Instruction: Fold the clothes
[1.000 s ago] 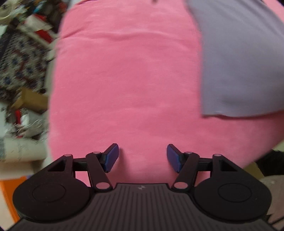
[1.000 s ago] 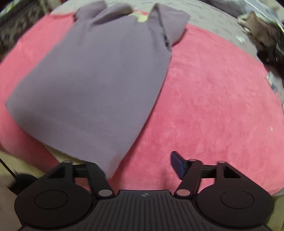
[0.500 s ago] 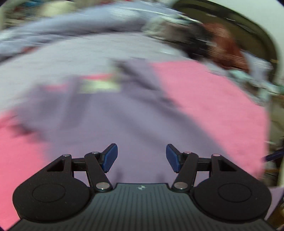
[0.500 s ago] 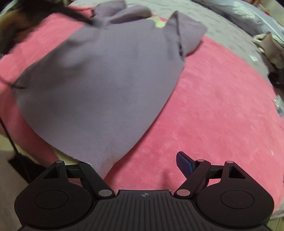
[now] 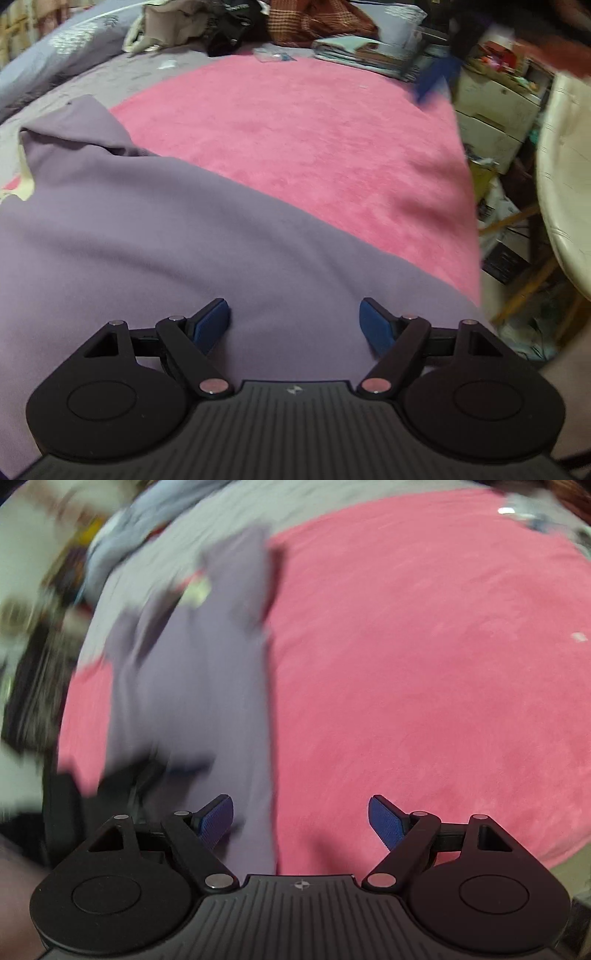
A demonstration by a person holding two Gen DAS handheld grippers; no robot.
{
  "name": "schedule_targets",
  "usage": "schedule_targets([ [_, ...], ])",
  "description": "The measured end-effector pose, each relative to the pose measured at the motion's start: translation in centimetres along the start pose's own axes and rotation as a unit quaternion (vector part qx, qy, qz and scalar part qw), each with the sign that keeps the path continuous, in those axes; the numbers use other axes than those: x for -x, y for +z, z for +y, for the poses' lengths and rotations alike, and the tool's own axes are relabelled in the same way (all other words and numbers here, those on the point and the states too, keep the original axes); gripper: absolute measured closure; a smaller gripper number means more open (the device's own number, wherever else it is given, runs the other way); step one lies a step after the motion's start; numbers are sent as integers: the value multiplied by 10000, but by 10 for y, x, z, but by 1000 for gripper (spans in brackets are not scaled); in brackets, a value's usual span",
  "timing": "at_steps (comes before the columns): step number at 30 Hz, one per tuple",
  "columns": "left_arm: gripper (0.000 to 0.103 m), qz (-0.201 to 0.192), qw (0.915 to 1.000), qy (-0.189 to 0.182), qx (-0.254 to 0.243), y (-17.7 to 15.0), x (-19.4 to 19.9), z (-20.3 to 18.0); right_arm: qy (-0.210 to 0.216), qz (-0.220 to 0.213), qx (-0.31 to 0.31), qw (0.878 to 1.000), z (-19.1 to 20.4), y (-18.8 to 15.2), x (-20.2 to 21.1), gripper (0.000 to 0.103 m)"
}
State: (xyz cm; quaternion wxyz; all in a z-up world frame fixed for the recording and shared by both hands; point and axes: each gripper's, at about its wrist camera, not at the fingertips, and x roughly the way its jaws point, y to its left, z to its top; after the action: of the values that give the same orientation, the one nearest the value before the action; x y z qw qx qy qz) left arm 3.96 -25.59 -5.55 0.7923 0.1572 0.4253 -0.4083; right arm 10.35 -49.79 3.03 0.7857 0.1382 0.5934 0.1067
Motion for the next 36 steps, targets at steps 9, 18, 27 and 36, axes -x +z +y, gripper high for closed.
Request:
schedule_targets([
  [9, 18, 263, 9975, -659, 7, -4, 0, -5, 26, -1439, 1413, 9794, 138, 216, -107, 28],
  [18, 12, 309, 9938, -688, 813, 4, -8, 2, -1555, -20, 2317, 9603, 247, 291, -278, 78],
  [27, 10, 305, 9936, -712, 828, 7, -14, 6, -2393, -1915, 1592, 9385, 169, 305, -153, 90],
  [36, 8, 388, 9952, -651, 625, 9, -15, 1, -3262, -1784, 232, 9280, -20, 246, -66, 90],
])
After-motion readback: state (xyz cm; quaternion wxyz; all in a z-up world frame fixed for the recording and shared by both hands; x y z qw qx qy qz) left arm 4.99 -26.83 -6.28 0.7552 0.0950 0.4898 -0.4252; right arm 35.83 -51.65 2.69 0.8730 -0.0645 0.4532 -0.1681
